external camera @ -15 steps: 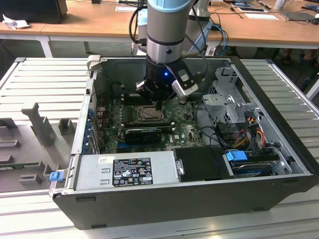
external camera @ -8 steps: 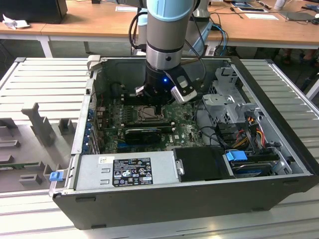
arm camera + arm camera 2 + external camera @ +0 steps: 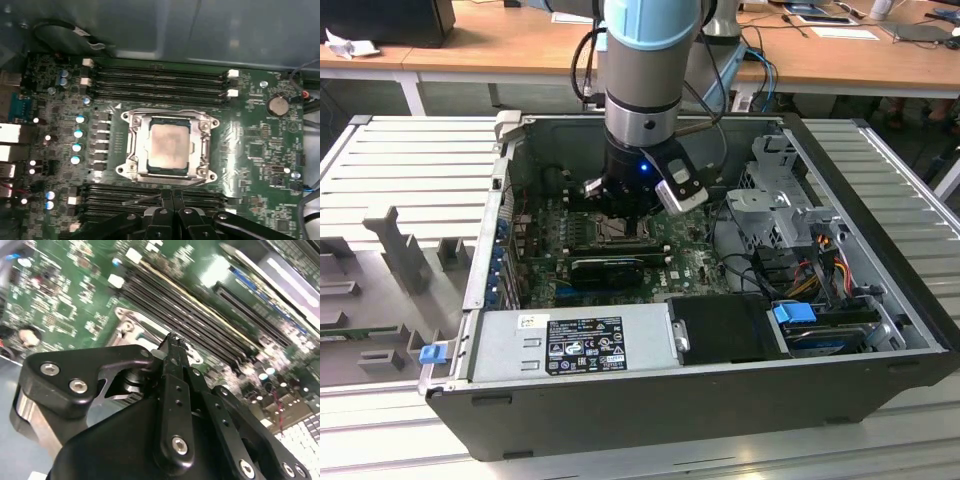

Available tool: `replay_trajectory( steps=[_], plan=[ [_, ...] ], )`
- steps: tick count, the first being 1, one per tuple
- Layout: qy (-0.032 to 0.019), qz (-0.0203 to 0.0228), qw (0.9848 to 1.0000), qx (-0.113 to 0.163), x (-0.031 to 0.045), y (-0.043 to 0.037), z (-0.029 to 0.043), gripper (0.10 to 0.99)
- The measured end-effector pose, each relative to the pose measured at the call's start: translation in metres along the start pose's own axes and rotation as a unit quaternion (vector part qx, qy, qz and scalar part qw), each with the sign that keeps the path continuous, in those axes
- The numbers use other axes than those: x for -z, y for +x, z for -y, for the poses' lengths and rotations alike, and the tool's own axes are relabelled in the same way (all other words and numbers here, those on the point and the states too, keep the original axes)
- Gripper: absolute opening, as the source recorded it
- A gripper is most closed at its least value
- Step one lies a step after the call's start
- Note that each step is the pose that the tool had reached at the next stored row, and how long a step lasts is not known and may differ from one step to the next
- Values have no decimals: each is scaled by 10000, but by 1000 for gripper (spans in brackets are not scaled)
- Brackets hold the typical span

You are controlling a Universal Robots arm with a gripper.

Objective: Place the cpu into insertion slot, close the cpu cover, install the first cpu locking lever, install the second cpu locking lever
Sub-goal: 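Install the second cpu locking lever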

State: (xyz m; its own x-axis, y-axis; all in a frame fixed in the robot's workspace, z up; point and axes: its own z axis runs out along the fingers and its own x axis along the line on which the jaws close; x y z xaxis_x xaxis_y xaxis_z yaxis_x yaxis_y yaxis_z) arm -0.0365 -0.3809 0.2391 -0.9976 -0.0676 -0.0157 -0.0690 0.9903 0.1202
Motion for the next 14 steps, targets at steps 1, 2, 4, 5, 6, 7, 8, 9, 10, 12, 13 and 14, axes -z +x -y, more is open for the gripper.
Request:
replay_trajectory(
  steps=[1, 2, 4, 5, 6, 7, 8, 9, 10, 12, 13, 14],
  plan=[
    [-7, 1, 10000, -1, -1, 40, -2, 106],
    [-9, 2, 10000, -2, -2, 55, -3, 106],
    [-9, 0, 10000, 0, -1, 67, -4, 106],
    [-9, 1, 10000, 0, -2, 67, -3, 106],
    [-9, 0, 10000, 0, -2, 67, -3, 106],
    [-9, 0, 10000, -1, -2, 68, -3, 106],
    [-9, 0, 10000, -1, -4, 70, -3, 106],
    [-10, 1, 10000, -2, -7, 78, -3, 106],
    [-10, 0, 10000, -1, -10, 91, -4, 106],
    [-11, 1, 10000, -1, -21, 113, -5, 106],
    [-10, 1, 10000, -1, -27, 118, -4, 106],
    [-9, 1, 10000, 0, -32, 119, -3, 106]
  ],
)
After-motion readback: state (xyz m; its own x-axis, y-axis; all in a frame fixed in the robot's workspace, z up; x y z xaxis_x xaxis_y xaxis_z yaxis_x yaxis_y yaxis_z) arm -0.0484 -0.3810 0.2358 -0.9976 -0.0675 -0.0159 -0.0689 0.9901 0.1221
